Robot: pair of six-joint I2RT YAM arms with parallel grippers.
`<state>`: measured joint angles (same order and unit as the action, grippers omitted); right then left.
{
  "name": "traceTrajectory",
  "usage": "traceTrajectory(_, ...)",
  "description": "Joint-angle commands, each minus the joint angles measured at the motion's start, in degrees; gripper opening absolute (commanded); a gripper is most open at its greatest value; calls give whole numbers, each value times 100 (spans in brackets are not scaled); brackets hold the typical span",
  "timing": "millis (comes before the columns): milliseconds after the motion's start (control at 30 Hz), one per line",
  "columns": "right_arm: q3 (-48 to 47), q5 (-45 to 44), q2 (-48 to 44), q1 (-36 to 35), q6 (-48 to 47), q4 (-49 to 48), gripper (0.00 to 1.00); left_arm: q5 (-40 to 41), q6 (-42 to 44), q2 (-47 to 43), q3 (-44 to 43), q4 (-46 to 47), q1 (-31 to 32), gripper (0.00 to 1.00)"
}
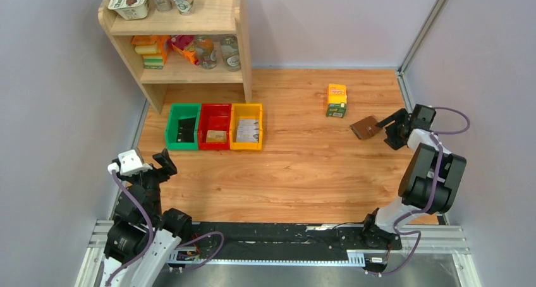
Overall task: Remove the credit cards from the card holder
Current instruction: Move the card holder to the center of the board.
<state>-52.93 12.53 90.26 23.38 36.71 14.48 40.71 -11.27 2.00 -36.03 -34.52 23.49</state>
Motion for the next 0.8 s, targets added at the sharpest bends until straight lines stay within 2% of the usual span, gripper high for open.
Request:
traceTrajectory(0,45,1127,421,167,-32,-1157,68,-45,72,169,-80,95,-28,85)
traceTrajectory(167,11,1129,879,237,12,-1614,54,-89,107,266,-71,130,-28,85)
traceTrajectory(400,-16,1085,1319,387,-58,-1887,47,-107,133,345,-71,139,-28,85)
traceTrajectory(767,89,1708,1556,554,-234,-2484,37,-300,160,503,-88,139,-28,85)
